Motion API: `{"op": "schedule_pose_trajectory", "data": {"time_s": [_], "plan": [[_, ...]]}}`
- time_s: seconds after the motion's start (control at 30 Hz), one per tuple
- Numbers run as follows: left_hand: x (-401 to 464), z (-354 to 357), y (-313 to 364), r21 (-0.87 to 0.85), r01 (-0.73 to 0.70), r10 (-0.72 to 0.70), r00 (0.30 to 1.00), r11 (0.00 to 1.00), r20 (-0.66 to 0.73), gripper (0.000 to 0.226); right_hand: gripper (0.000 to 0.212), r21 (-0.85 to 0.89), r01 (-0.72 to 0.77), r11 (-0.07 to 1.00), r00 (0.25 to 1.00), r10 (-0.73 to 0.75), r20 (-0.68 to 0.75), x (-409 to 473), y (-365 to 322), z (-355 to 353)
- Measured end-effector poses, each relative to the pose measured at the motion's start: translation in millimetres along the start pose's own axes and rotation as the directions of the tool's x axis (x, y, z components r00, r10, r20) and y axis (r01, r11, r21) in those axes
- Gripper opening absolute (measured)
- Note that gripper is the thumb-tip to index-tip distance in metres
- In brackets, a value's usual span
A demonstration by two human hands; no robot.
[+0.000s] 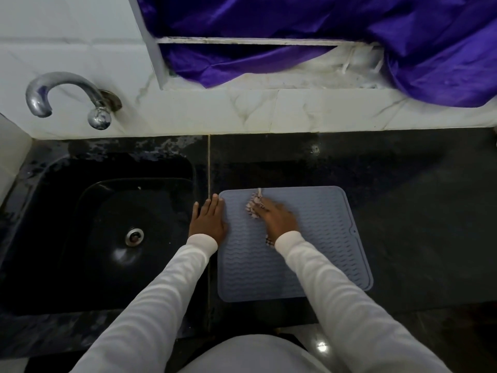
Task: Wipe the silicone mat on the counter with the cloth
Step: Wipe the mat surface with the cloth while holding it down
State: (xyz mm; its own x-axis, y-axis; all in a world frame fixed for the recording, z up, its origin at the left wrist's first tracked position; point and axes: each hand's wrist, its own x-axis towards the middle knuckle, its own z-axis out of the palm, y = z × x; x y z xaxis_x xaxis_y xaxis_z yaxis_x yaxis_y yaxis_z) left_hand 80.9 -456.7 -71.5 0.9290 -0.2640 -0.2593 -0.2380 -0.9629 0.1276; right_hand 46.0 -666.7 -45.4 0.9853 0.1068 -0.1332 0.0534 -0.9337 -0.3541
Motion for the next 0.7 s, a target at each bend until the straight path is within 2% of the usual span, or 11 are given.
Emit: {"op": "schedule_pose_trajectory", "data": {"time_s": [0.07, 0.1, 0.17, 0.3, 0.37, 0.47, 0.57, 0.63, 0.7], "plan": [[0, 0, 1, 0.005, 0.004, -0.004, 1.0, 1.0, 0.0, 0.067, 0.05, 0.019, -0.05, 0.999, 0.999, 0.05, 0.008, -5, 19, -6], [-1, 0, 2, 0.009, 0.005, -0.005, 1.0, 1.0, -0.001, 0.067, 0.057, 0.019, -0.068, 0.998, 0.998, 0.067, 0.012, -10, 29, -10], [-1, -1, 3, 0.012, 0.008, -0.008, 1.0, 1.0, 0.002, 0.067, 0.073, -0.085, -0.042, 0.995, 0.999, 0.043, 0.001, -17, 46, -18], [0, 0, 5, 0.013, 0.023, -0.023, 1.0, 1.0, 0.004, 0.067, 0.046, -0.197, -0.129, 0.972, 0.991, 0.132, 0.002, -22, 85, -28], [-1, 1, 6, 0.019, 0.029, -0.029, 1.0, 0.999, 0.004, 0.067, 0.044, -0.304, -0.047, 0.952, 0.999, 0.053, 0.011, -28, 107, -35], [0, 2, 8, 0.011, 0.044, -0.044, 0.999, 0.999, 0.006, 0.065, 0.046, -0.349, -0.1, 0.932, 0.995, 0.099, -0.022, -42, 133, -54], [0, 3, 11, -0.005, 0.069, -0.069, 0.998, 0.998, 0.011, 0.065, 0.049, -0.352, -0.202, 0.914, 0.975, 0.22, 0.012, -53, 162, -61], [0, 4, 13, -0.006, 0.08, -0.08, 0.997, 0.997, 0.008, 0.064, 0.051, -0.197, -0.357, 0.913, 0.929, 0.368, 0.02, -61, 171, -68], [1, 5, 13, -0.01, 0.085, -0.085, 0.996, 0.996, 0.013, 0.064, 0.053, -0.15, -0.394, 0.907, 0.917, 0.398, 0.0, -65, 181, -75]]}}
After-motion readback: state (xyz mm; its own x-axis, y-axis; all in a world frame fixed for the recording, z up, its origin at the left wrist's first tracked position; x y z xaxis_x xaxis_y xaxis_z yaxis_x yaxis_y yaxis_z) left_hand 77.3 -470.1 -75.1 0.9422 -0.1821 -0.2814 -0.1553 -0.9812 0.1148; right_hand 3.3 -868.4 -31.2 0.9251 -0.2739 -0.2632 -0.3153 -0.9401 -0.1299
